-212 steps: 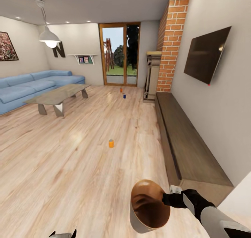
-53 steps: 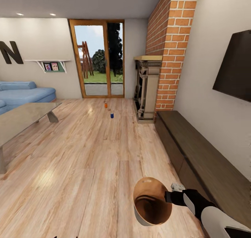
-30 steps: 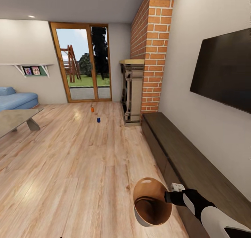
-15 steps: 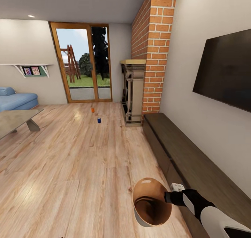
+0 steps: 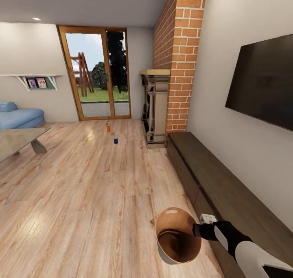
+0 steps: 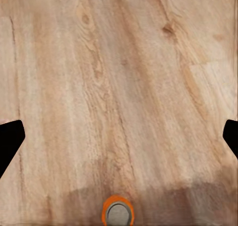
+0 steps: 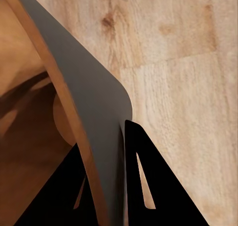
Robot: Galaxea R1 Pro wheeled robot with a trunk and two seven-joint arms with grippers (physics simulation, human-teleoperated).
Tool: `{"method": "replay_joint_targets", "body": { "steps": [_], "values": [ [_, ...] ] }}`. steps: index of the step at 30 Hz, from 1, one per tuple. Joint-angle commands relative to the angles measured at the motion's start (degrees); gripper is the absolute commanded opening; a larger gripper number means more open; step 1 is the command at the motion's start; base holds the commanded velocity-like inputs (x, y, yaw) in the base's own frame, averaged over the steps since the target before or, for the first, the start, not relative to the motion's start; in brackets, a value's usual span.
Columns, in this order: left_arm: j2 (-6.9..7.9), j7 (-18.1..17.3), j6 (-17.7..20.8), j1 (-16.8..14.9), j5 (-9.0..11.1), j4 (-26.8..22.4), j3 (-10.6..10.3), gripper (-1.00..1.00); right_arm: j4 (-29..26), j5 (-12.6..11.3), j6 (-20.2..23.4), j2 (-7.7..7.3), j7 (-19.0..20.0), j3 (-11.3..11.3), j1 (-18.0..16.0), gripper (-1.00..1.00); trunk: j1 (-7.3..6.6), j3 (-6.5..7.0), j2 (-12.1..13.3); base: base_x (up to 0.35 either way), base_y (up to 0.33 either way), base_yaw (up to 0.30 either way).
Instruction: Put the three can of soda from the living room inside the tash can in the kitchen.
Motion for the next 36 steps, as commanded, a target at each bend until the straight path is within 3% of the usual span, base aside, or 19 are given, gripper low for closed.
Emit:
{"method": "replay_joint_targets", "body": {
  "steps": [1, 4, 6, 11, 12, 15, 25, 30, 32, 36],
  "values": [
    [-0.64, 0.09, 3.46, -2.01, -0.02, 0.06, -0.21, 1.0, -0.07, -0.95, 0.24, -0.02, 0.34, -0.56, -0.02, -1.0, 0.22, -0.18, -0.41, 0.0, 0.0, 0.0],
    [-1.55, 0.36, 12.05, -8.35, 0.0, 0.62, -0.41, 1.0, -0.73, -0.92, 0.88, -0.06, 0.34, -0.57, -0.12, -1.0, 0.88, -0.72, -1.61, 0.0, 0.0, 0.0],
    [-1.87, 0.45, 15.77, -12.6, 0.06, 1.7, -0.46, 1.0, -2.33, -0.87, 2.63, 0.1, 0.3, -0.54, -0.23, -1.0, 1.32, -1.07, -2.41, 0.0, 0.0, 0.0],
    [-2.47, 0.56, 17.39, -19.33, 0.25, 8.52, -0.4, 1.0, -7.46, -0.78, 8.55, 0.32, 0.27, -0.38, -0.56, -1.0, 2.41, -1.97, -4.42, 0.0, 0.0, 0.0],
    [-2.62, 0.57, 17.42, -21.35, 0.44, 11.74, -0.4, 1.0, -10.05, -0.74, 11.02, 0.4, 0.26, -0.27, -0.64, -1.0, 2.63, -2.15, -4.82, 0.0, 0.0, 0.0],
    [-2.73, 0.58, 16.89, -23.63, 0.67, 16.15, -0.28, 1.0, -15.02, -0.7, 15.4, 0.49, 0.31, -0.14, -0.74, -1.0, 3.29, -2.69, -6.02, 0.0, 0.0, 0.0],
    [-2.7, 0.6, 11.27, -25.14, 0.13, 22.41, -0.28, 1.0, -19.55, -0.67, 19.23, 0.54, 0.33, 0.06, -0.81, -1.0, 5.49, -4.49, -10.03, 0.0, 0.0, 0.0],
    [-2.75, 0.59, 7.08, -25.2, -0.02, 28.32, -0.36, 1.0, -19.76, -0.67, 19.49, 0.56, 0.33, 0.18, -0.81, -1.0, 6.59, -5.38, -12.04, 0.0, 0.0, 0.0],
    [-2.85, 0.67, 4.42, -25.28, 0.02, 32.81, -0.38, 1.0, -19.8, -0.67, 19.58, 0.56, 0.34, 0.21, -0.81, -1.0, 7.03, -5.74, -12.84, 0.0, 0.0, 0.0],
    [-2.83, 0.73, 3.14, -25.3, 0.14, 34.64, -0.32, 1.0, -19.81, -0.72, 19.64, 0.6, 0.34, 0.21, -0.82, -1.0, 7.9, -6.46, -14.44, 0.0, 0.0, 0.0]
  ]
}}
